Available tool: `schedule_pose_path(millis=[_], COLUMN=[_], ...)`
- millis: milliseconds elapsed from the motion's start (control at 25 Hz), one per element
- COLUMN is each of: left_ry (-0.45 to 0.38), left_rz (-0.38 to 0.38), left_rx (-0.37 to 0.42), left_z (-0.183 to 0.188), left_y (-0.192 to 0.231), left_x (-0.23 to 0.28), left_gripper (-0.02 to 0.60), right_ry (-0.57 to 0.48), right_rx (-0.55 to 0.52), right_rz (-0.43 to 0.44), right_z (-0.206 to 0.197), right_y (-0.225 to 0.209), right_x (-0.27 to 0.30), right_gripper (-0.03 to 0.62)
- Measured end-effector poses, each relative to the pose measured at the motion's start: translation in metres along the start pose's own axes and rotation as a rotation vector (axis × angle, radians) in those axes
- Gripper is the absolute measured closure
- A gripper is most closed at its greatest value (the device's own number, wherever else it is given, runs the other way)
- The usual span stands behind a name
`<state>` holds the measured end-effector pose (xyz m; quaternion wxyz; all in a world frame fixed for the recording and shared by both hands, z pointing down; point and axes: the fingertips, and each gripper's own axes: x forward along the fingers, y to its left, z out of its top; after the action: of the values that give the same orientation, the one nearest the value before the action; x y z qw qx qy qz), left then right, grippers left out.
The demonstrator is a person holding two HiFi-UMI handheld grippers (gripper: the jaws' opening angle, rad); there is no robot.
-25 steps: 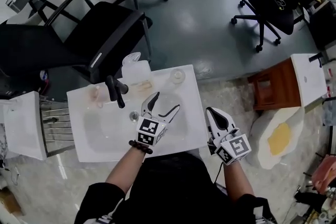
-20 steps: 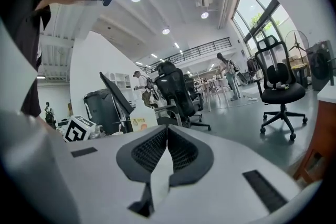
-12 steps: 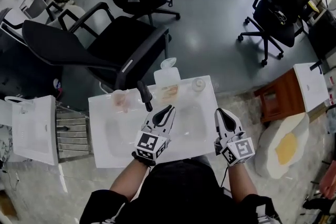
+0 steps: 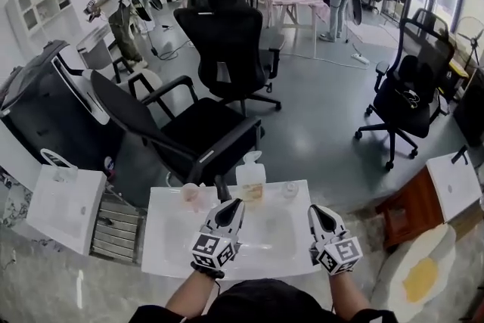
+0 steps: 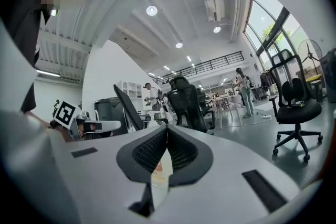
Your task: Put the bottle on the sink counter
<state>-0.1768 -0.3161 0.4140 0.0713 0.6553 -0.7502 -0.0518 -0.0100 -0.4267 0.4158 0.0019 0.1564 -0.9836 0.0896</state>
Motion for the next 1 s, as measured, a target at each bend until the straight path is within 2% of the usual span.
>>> schedule_pose_path(millis=[360,560,800,1000], left_ry=[-0.009,-0.008,-0.009,-0.032], left_rz=[0.028,0.058,0.048,0.033], left_rx=[0.032,0.021,0.001,0.027], left_z=[0.002,-0.006,-0.007,0.000], left_y=[-0.037,-0.037,-0.035,-0.051], left_x=[-0.006,-0.009,0.001,0.004], left_gripper=[0.548,0.548,0.548,0.548], right_ry=[0.000,-0.003,0.000,-0.003], right_rx=[0.021,0.016,0.000,-0.003], right_rz=[0.034,0.068,0.056,0.035], right_z=[-0.003,-0.005,-0.003,-0.001], right_y=[-0.015,-0.010,-0.018,-0.027], right_x=[-0.016,-0.017,-0.016,-0.025], right_gripper=[0.565,0.565,0.565,0.565])
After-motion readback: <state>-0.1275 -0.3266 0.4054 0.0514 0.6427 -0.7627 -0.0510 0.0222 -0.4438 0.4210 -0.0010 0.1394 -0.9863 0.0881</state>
